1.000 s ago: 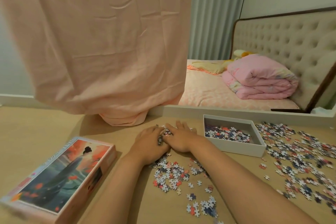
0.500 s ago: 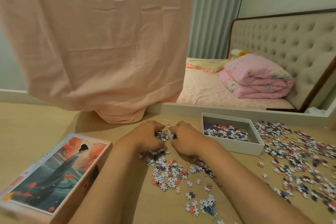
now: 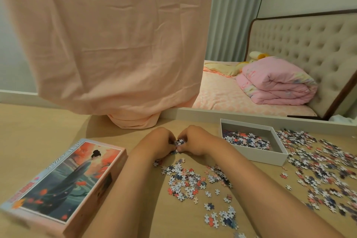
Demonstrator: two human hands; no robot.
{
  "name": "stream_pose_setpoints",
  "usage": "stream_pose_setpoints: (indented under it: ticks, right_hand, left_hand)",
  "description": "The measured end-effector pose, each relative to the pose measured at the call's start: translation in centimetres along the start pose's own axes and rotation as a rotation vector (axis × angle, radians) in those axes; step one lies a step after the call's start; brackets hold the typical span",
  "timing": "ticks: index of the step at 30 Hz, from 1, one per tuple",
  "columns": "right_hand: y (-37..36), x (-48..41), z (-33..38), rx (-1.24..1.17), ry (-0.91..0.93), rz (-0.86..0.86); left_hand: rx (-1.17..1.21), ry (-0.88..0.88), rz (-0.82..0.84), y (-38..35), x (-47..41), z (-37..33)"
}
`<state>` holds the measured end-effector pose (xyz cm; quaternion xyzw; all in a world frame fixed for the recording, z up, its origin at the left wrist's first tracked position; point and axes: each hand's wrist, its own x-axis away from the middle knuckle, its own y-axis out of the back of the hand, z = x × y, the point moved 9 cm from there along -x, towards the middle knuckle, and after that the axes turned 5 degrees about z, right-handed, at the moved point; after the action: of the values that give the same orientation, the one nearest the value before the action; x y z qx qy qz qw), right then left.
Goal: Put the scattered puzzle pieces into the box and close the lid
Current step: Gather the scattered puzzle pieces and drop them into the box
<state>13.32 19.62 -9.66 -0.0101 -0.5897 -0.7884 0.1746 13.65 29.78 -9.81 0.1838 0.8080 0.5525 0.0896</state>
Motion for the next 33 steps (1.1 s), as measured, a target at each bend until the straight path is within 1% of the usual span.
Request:
stream_pose_setpoints:
  ticks: [5, 8, 13, 16, 21, 25, 29, 33]
  right_hand:
    - [1.1, 1.2, -0.6, -0.077, -0.019, -0.101]
    - [1.2, 2.1, -0.8, -0.125, -0.014, -0.119]
    - [1.2, 3.7, -1.3, -0.178, -0.016, -0.139]
    - [1.7, 4.7, -1.9, -0.209, -0.021, -0.168]
    - [5.2, 7.9, -4.9, -0.309, -0.041, -0.272]
    - [7.6, 9.9, -8.3, -0.457, -0.063, -0.381]
    - [9.3, 11.1, -12.2, -0.486, -0.105, -0.522]
    - [9.2, 11.5, -15.8, -0.493, -0.163, -0.558]
  left_hand:
    - [0.115, -0.024, -0.023, 0.0, 0.3, -0.5]
    - [0.163, -0.051, -0.002, -0.4, 0.3, -1.0]
    - [0.138, -0.069, 0.026, -0.7, 0.4, -2.1]
    - [0.204, -0.103, 0.013, -0.5, 0.5, -2.9]
    - [0.392, -0.177, -0.103, 1.1, 0.7, -6.5]
    - [0.502, -0.207, -0.184, 1.4, -0.5, -10.0]
    - [0.531, -0.219, -0.176, 1.0, -3.2, -13.6]
    - [0.489, -0.233, -0.121, -0.6, -5.9, -16.6]
